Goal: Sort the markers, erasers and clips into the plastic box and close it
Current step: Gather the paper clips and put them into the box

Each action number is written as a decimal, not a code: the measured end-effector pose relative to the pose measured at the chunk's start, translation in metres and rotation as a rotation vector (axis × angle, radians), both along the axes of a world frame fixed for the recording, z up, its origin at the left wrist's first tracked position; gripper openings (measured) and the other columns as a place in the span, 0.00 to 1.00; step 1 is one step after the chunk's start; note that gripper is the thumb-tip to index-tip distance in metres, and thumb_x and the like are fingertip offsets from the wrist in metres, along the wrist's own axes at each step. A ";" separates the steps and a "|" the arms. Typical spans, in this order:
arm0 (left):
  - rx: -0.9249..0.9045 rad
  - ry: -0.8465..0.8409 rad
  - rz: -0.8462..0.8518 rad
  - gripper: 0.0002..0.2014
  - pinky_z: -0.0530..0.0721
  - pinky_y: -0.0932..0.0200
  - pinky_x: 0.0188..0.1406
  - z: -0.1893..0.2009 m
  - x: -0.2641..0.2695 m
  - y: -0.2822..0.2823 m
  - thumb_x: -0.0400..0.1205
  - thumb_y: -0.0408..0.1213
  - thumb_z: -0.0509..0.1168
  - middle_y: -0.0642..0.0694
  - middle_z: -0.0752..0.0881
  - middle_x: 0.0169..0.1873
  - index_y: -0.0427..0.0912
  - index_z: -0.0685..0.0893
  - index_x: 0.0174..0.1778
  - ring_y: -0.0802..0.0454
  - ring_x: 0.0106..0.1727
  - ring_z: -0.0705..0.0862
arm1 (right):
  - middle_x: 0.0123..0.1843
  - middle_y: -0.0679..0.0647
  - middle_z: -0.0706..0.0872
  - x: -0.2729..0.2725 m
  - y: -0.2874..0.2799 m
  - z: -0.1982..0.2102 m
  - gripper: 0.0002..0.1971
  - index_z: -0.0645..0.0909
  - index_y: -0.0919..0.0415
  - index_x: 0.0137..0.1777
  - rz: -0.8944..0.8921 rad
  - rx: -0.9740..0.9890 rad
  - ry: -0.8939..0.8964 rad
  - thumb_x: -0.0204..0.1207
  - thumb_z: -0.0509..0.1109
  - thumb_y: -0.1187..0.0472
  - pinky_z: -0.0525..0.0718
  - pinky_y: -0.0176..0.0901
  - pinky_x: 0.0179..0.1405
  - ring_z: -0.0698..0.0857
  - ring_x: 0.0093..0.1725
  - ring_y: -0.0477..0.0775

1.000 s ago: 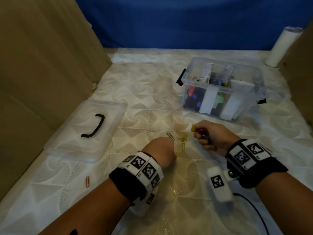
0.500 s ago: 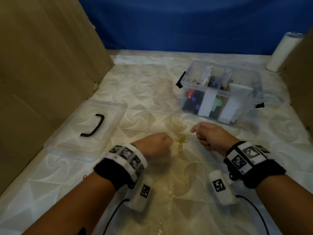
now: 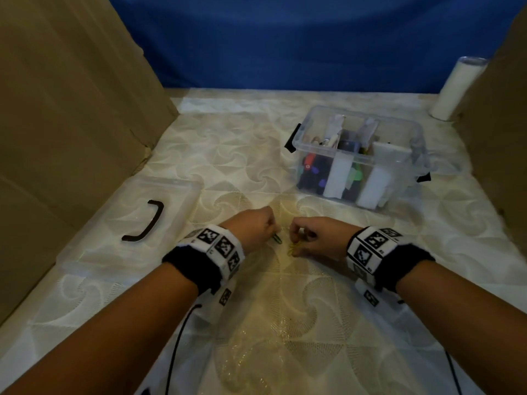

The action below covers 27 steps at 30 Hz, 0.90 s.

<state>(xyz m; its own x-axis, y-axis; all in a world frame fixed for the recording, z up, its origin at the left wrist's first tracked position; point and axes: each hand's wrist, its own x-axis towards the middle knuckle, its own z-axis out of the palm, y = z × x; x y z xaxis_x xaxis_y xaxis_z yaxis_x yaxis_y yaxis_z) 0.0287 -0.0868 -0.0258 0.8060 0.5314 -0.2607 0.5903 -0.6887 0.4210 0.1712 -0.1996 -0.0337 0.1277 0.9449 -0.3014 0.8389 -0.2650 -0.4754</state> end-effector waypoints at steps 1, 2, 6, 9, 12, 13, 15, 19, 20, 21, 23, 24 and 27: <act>0.037 0.038 -0.051 0.13 0.73 0.58 0.46 0.000 0.001 -0.001 0.84 0.44 0.60 0.43 0.84 0.51 0.42 0.77 0.60 0.49 0.47 0.79 | 0.35 0.40 0.73 -0.001 -0.001 0.000 0.10 0.77 0.51 0.49 -0.001 0.005 -0.004 0.73 0.75 0.52 0.68 0.28 0.34 0.71 0.35 0.36; 0.059 0.065 -0.091 0.12 0.73 0.58 0.47 0.001 0.003 -0.002 0.83 0.44 0.61 0.42 0.84 0.53 0.43 0.76 0.60 0.47 0.49 0.79 | 0.35 0.40 0.73 -0.002 -0.001 0.000 0.09 0.77 0.51 0.48 -0.007 0.012 -0.009 0.73 0.74 0.53 0.68 0.29 0.35 0.72 0.35 0.37; 0.117 0.111 -0.195 0.13 0.72 0.59 0.47 0.003 0.009 0.001 0.82 0.43 0.64 0.43 0.84 0.53 0.43 0.78 0.60 0.45 0.55 0.81 | 0.39 0.45 0.77 -0.012 -0.002 -0.001 0.07 0.75 0.53 0.46 -0.024 -0.029 -0.105 0.76 0.70 0.54 0.75 0.38 0.43 0.77 0.43 0.49; 0.169 0.175 -0.221 0.15 0.71 0.59 0.47 0.004 0.010 0.000 0.83 0.44 0.62 0.41 0.84 0.55 0.38 0.79 0.59 0.43 0.56 0.81 | 0.41 0.51 0.76 -0.034 -0.005 0.001 0.06 0.74 0.56 0.47 -0.050 -0.086 -0.301 0.78 0.63 0.54 0.77 0.46 0.44 0.78 0.44 0.54; 0.215 0.226 -0.206 0.14 0.71 0.58 0.46 0.002 0.007 -0.008 0.84 0.43 0.57 0.38 0.84 0.54 0.36 0.78 0.57 0.42 0.53 0.81 | 0.40 0.51 0.73 -0.046 -0.007 0.003 0.06 0.73 0.57 0.48 -0.057 -0.099 -0.352 0.78 0.62 0.55 0.75 0.45 0.44 0.80 0.47 0.57; 0.200 0.228 -0.190 0.14 0.71 0.58 0.46 0.003 0.005 -0.009 0.85 0.42 0.56 0.38 0.84 0.53 0.36 0.78 0.55 0.43 0.50 0.80 | 0.42 0.53 0.74 -0.047 -0.008 0.005 0.06 0.72 0.57 0.48 -0.060 -0.118 -0.277 0.80 0.60 0.55 0.74 0.44 0.45 0.79 0.47 0.57; 0.051 0.113 -0.096 0.12 0.73 0.57 0.42 0.007 0.001 -0.008 0.86 0.40 0.53 0.40 0.83 0.45 0.37 0.79 0.50 0.47 0.41 0.77 | 0.39 0.53 0.74 -0.036 -0.012 0.008 0.09 0.71 0.57 0.41 -0.173 -0.106 0.130 0.82 0.58 0.57 0.74 0.37 0.37 0.75 0.37 0.51; -0.940 -0.476 0.387 0.13 0.57 0.67 0.15 0.019 -0.022 0.002 0.82 0.34 0.51 0.49 0.63 0.24 0.45 0.68 0.31 0.58 0.17 0.61 | 0.24 0.51 0.67 -0.015 -0.035 0.006 0.12 0.67 0.56 0.30 -0.632 0.111 1.325 0.75 0.52 0.61 0.56 0.29 0.11 0.61 0.20 0.46; -1.130 -0.580 0.458 0.13 0.54 0.67 0.14 0.020 -0.030 0.003 0.81 0.35 0.50 0.50 0.61 0.23 0.46 0.67 0.29 0.58 0.16 0.59 | 0.25 0.52 0.70 -0.011 -0.039 0.004 0.12 0.69 0.57 0.32 -0.672 0.155 1.410 0.76 0.51 0.59 0.56 0.28 0.11 0.62 0.20 0.46; -1.239 -0.646 0.508 0.13 0.52 0.68 0.13 0.020 -0.036 0.003 0.80 0.36 0.49 0.51 0.62 0.22 0.46 0.66 0.29 0.59 0.16 0.58 | 0.26 0.53 0.72 -0.010 -0.040 0.000 0.14 0.71 0.58 0.34 -0.711 0.186 1.429 0.78 0.52 0.58 0.56 0.28 0.11 0.64 0.20 0.46; -1.275 -0.688 0.552 0.15 0.52 0.68 0.12 0.020 -0.047 0.001 0.83 0.40 0.50 0.51 0.65 0.23 0.46 0.67 0.29 0.59 0.16 0.59 | 0.28 0.53 0.75 -0.008 -0.038 -0.004 0.14 0.74 0.59 0.38 -0.784 0.233 1.328 0.83 0.53 0.57 0.57 0.29 0.09 0.66 0.19 0.45; -1.240 -0.684 0.569 0.17 0.53 0.68 0.12 0.020 -0.051 0.000 0.85 0.43 0.51 0.51 0.66 0.23 0.46 0.67 0.29 0.60 0.15 0.59 | 0.28 0.52 0.74 -0.008 -0.034 -0.003 0.12 0.74 0.60 0.41 -0.805 0.217 1.229 0.84 0.53 0.59 0.58 0.30 0.09 0.66 0.19 0.44; -1.006 -0.616 0.592 0.18 0.57 0.69 0.09 0.025 -0.069 0.002 0.88 0.44 0.52 0.52 0.67 0.21 0.46 0.68 0.31 0.61 0.14 0.60 | 0.29 0.52 0.73 -0.009 -0.019 -0.001 0.10 0.75 0.58 0.44 -0.674 0.100 0.637 0.83 0.54 0.65 0.65 0.37 0.18 0.69 0.23 0.47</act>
<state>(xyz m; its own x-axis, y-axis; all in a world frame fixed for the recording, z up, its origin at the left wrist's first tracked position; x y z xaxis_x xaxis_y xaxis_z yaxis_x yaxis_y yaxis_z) -0.0408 -0.0848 -0.0009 0.6485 0.6327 -0.4232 0.2212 0.3753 0.9001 0.1620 -0.2186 -0.0342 0.4969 0.7567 -0.4248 0.0957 -0.5343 -0.8399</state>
